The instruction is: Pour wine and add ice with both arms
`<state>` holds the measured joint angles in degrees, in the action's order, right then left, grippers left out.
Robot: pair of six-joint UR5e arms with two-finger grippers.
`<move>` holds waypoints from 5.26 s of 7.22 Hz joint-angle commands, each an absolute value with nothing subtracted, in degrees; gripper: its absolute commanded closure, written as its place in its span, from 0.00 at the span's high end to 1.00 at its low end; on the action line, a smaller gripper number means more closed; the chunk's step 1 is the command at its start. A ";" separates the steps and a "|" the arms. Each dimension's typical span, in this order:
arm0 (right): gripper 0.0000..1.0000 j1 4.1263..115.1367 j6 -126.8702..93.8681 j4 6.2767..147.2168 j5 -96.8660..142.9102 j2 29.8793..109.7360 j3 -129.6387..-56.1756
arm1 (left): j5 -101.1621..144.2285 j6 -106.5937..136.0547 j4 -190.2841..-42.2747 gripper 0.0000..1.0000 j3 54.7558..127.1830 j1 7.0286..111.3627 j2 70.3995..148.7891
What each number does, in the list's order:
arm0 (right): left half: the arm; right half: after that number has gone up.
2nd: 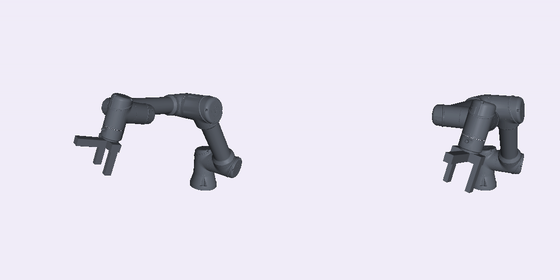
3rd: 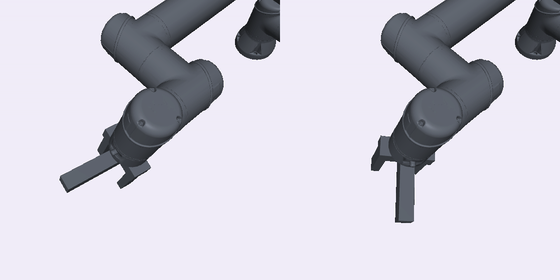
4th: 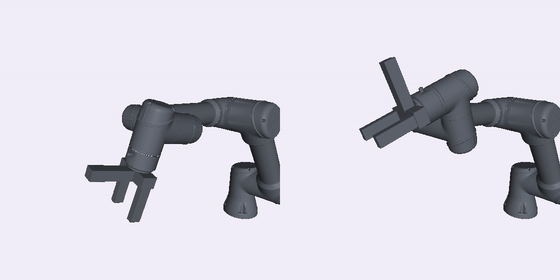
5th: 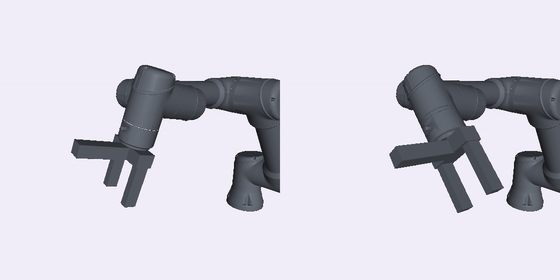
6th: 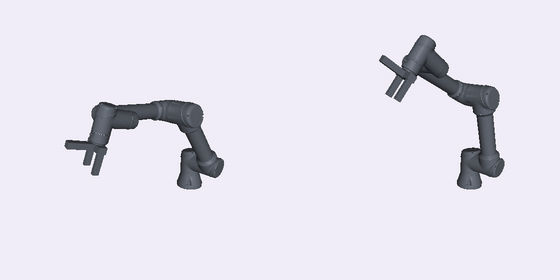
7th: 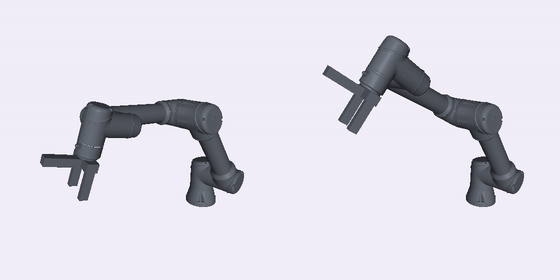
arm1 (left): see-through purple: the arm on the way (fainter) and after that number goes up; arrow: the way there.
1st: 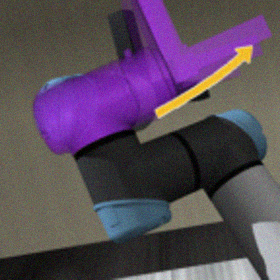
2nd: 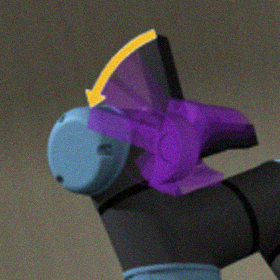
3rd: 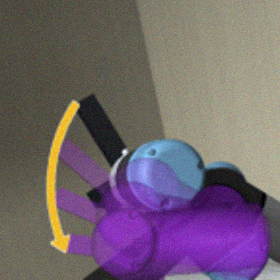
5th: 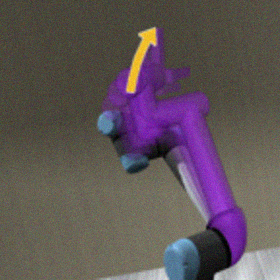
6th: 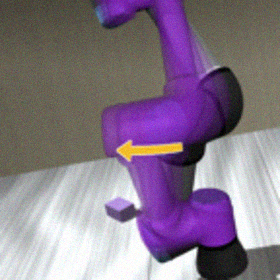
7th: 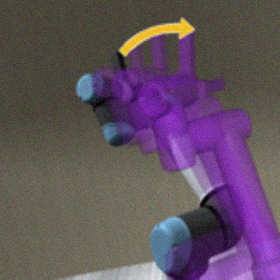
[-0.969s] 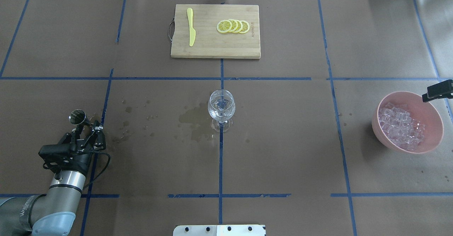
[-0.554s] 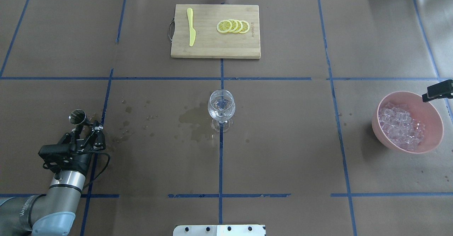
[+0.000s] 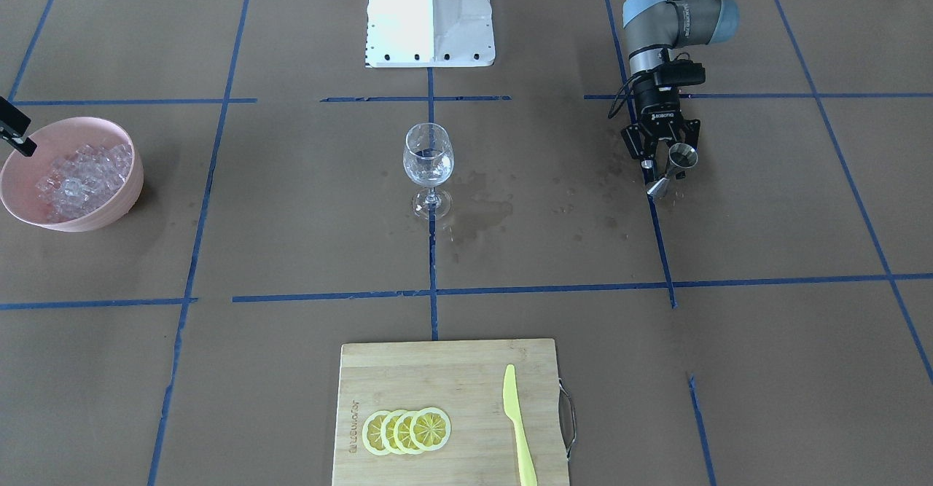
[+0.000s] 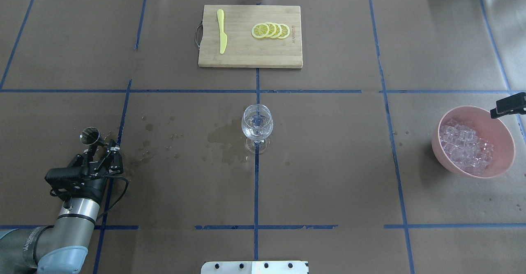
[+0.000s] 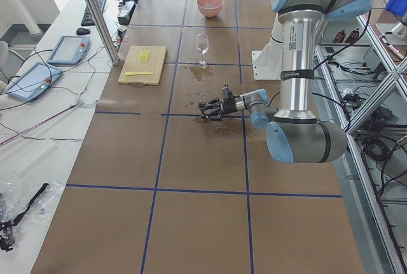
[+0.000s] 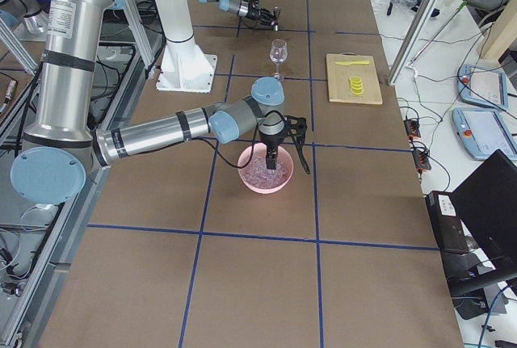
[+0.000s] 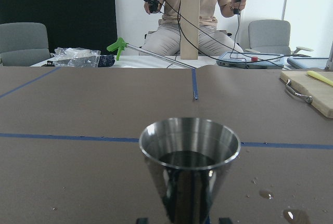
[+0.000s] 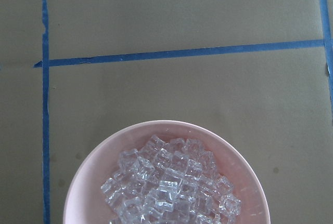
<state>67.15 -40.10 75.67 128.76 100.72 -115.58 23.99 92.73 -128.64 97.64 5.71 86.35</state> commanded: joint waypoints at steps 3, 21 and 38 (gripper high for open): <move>1.00 67.15 -40.08 75.67 128.76 100.72 -115.58 | 23.99 92.72 -128.67 0.55 97.56 5.71 86.40; 1.00 67.15 -39.90 75.67 128.76 100.63 -115.31 | 23.38 91.68 -128.85 0.00 102.47 7.91 87.36; 1.00 66.80 -39.90 75.50 128.24 100.37 -116.19 | 23.47 41.86 -128.85 0.00 109.69 11.16 113.90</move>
